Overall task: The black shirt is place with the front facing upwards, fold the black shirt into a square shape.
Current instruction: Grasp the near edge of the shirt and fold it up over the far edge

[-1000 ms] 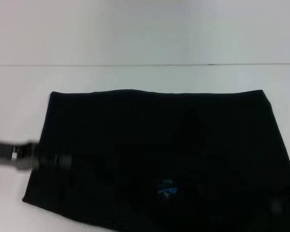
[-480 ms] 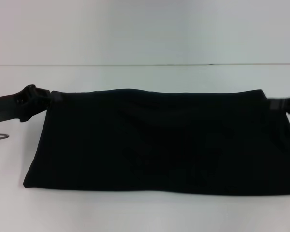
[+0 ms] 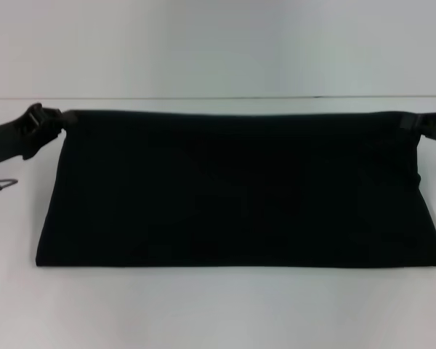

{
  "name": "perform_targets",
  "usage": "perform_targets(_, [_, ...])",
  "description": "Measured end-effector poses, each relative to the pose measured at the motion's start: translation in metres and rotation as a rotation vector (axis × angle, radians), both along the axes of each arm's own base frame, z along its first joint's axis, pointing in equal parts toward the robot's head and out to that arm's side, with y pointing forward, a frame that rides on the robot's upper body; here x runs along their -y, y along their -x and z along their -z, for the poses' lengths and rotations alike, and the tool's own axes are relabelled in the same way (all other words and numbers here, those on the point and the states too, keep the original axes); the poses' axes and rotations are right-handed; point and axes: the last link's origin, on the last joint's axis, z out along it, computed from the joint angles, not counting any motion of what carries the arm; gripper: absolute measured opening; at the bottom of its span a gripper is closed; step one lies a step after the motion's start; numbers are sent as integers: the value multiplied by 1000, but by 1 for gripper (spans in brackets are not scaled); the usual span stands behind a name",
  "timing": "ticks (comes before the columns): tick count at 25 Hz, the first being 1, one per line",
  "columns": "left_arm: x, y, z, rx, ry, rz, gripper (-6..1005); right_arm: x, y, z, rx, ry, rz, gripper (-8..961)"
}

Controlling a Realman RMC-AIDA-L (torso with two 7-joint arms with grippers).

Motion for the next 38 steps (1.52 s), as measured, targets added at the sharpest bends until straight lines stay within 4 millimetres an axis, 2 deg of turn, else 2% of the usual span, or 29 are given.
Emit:
perform_targets(6, [-11, -8, 6, -6, -64, 6, 21, -11, 6, 11, 35, -52, -3, 60])
perform_targets(23, [-32, -17, 53, -199, -172, -63, 23, -36, 11, 54, 275, -172, 3, 77])
perform_targets(28, [-35, -19, 58, -228, -203, -77, 115, -40, 8, 56, 320, -202, 30, 206])
perform_targets(31, [-34, -16, 58, -227, -210, -94, 230, -40, 5, 56, 316, -222, 54, 291])
perform_targets(36, [-28, -7, 58, -225, -209, -119, 440, -36, 3, 57, 283, -252, 49, 530])
perform_targets(38, [-25, -6, 59, -214, -201, -109, 535, -35, 2, 58, 276, -252, 51, 551])
